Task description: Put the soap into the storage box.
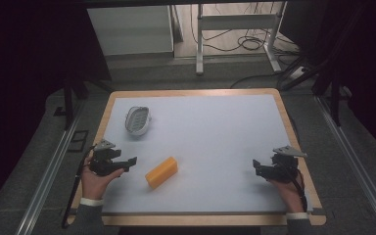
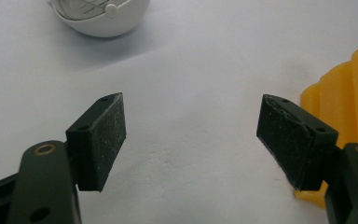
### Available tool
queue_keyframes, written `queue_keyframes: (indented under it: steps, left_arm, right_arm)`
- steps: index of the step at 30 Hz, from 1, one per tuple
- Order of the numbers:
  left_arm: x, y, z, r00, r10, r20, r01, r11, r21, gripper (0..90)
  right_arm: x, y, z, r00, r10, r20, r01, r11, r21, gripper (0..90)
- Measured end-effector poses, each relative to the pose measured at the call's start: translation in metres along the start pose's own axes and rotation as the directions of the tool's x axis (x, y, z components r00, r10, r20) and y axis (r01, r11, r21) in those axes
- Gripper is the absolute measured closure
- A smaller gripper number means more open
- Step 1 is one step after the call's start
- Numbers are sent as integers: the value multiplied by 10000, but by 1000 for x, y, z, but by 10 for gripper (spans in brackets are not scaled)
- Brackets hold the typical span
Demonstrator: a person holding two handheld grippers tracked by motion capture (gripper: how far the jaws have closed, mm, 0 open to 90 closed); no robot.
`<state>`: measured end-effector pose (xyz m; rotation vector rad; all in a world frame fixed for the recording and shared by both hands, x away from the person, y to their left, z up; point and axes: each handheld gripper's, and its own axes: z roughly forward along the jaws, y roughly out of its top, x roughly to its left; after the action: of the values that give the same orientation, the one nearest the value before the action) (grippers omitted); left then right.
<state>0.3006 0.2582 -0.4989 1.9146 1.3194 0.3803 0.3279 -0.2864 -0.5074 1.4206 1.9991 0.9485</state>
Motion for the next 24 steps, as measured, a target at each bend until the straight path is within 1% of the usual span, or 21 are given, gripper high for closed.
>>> queue_keyframes:
  steps: [3, 5, 6, 8, 11, 12, 14, 18, 24]
  left_arm:
    - [1, 2, -2, 10000, 4, -91, -3, 10000, 12, 245]
    - [2, 5, -5, 9999, 4, -129, -3, 9999, 133, 244]
    - [2, 6, -7, 10000, 35, -86, -33, 9998, 195, 243]
    - [0, 9, -11, 10000, 75, 11, -75, 9999, 153, 241]
    - [-3, 15, -18, 9997, 239, 8, -239, 9996, 138, 239]
    - [-4, 17, -20, 9997, 249, 71, -250, 9996, 129, 239]
    - [-4, 19, -23, 9995, 266, 169, -269, 9995, 167, 238]
    - [-6, 22, -26, 9993, 324, 204, -330, 9990, 294, 239]
    - [-8, 27, -31, 9986, 431, 318, -439, 9987, 274, 236]
  right_arm:
    - [-2, 0, 0, 10000, -2, -33, 2, 10000, -8, 50]
    - [-3, 0, -1, 9999, 36, -94, -36, 10000, -47, 52]
    - [-4, 0, -1, 9999, 56, -106, -57, 10000, -54, 52]
    - [-5, -1, -2, 9999, 51, -129, -52, 9999, -86, 52]
    - [-6, -1, -3, 9999, 69, -115, -70, 10000, -64, 53]
    - [-6, -1, -4, 9999, 65, -98, -66, 9999, -85, 53]
    - [-6, 0, -6, 10000, 4, -31, -4, 10000, -98, 53]
    - [-6, 0, -6, 10000, -23, 16, 23, 10000, -71, 54]
    - [-7, -1, -6, 9999, 32, 105, -32, 10000, -1, 54]
